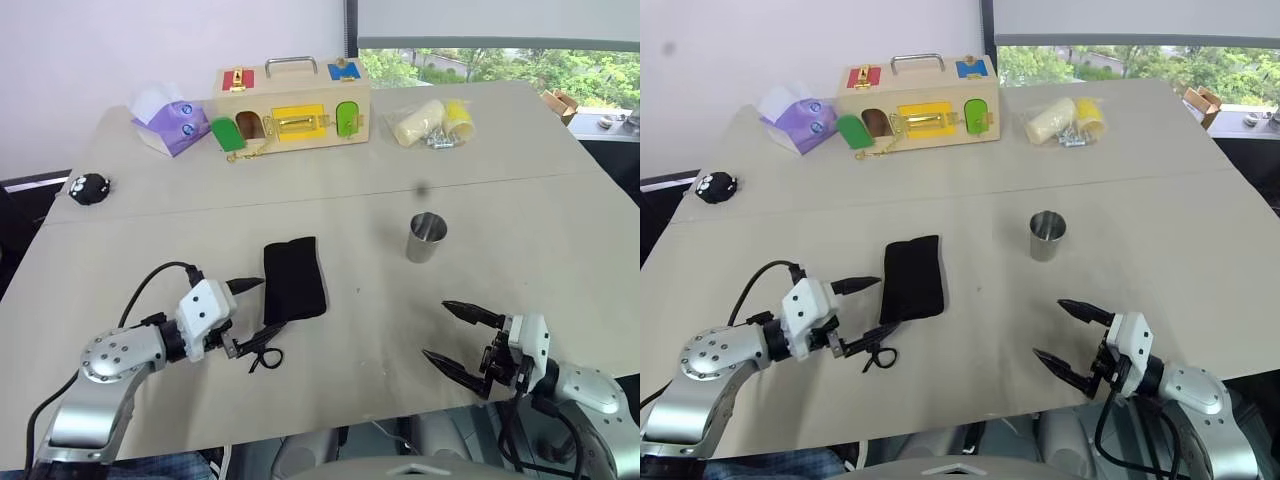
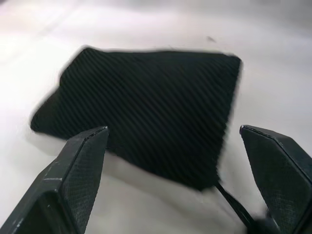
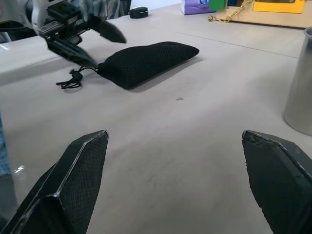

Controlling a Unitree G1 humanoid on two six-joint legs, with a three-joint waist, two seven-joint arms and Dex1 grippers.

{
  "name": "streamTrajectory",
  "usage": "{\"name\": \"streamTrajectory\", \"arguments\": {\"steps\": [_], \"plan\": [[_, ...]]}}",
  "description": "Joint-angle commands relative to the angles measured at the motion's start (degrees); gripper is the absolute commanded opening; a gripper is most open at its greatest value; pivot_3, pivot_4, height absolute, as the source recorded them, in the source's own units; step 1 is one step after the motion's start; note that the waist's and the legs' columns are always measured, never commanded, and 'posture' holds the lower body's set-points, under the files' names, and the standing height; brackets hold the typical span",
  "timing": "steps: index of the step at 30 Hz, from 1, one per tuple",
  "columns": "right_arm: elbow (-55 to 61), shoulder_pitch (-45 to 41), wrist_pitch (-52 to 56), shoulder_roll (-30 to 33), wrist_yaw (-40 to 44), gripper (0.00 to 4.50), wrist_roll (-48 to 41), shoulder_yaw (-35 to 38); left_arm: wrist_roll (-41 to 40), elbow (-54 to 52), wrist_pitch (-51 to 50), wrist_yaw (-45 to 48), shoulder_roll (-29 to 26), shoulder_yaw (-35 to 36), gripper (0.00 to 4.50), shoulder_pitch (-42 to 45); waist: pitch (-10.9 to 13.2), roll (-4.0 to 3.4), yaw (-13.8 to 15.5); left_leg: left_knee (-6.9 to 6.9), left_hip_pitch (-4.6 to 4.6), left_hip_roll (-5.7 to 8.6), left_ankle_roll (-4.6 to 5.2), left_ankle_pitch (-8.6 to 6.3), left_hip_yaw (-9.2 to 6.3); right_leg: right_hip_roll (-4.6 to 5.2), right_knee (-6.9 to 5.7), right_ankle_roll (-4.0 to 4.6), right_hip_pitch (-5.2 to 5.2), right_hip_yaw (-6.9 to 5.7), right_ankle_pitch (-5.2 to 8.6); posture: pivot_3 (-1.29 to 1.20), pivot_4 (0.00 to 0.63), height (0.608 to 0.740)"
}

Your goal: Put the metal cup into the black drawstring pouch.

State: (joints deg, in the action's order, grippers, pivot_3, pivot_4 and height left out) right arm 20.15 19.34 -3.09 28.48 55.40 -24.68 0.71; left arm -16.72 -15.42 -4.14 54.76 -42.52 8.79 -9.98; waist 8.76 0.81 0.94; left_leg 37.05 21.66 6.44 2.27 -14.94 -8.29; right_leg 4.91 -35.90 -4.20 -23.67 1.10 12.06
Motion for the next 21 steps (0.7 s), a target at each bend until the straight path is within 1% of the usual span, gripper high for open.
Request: {"name": "streamTrajectory", "arguments": {"steps": [1,12,15,16,21], "plan": [[1.98,0.44,-1.77,-0.61,-1.01,4.43,0.03,0.02,1.54,1.82,2.08,-0.19,0.40,-1.31,4.50,1.86,0.00,0.00,-0.01,0.00,0.00,0.00,-0.01,0.00,-0.01,0.00,0.00,0.00,-0.01,0.00,0.00,0.00,0.150,0.740],[3.60,1.64,-1.92,-1.04,-3.58,4.43,0.55,-0.12,2.19,6.72,4.89,1.38,1.31,-4.94,4.50,6.11,0.00,0.00,-0.02,0.00,0.00,0.00,-0.02,-0.01,-0.02,0.00,0.00,0.00,-0.01,-0.01,-0.01,0.00,0.150,0.740],[4.51,2.54,-1.82,-1.01,-4.31,4.50,0.41,0.03,1.90,7.48,4.75,0.56,2.21,-4.70,3.67,7.19,0.00,0.00,-0.04,0.00,0.00,0.00,-0.02,-0.01,-0.03,0.00,0.00,0.00,-0.01,-0.01,-0.01,0.00,0.150,0.740],[4.72,2.69,-1.77,-0.97,-4.47,4.50,0.37,0.04,1.91,7.68,4.76,0.45,2.35,-4.62,3.25,7.44,0.00,0.00,-0.03,0.00,0.00,0.00,-0.02,-0.01,-0.03,0.00,0.00,0.00,-0.01,-0.01,-0.01,0.00,0.150,0.740],[5.43,1.76,-1.39,-0.35,-5.33,4.50,0.22,0.70,1.54,8.22,4.88,1.08,2.67,-4.80,0.74,8.16,0.00,0.00,-0.11,0.01,0.00,0.00,-0.02,-0.01,-0.03,0.00,0.00,0.00,-0.01,0.00,-0.01,0.00,0.150,0.740]]}}
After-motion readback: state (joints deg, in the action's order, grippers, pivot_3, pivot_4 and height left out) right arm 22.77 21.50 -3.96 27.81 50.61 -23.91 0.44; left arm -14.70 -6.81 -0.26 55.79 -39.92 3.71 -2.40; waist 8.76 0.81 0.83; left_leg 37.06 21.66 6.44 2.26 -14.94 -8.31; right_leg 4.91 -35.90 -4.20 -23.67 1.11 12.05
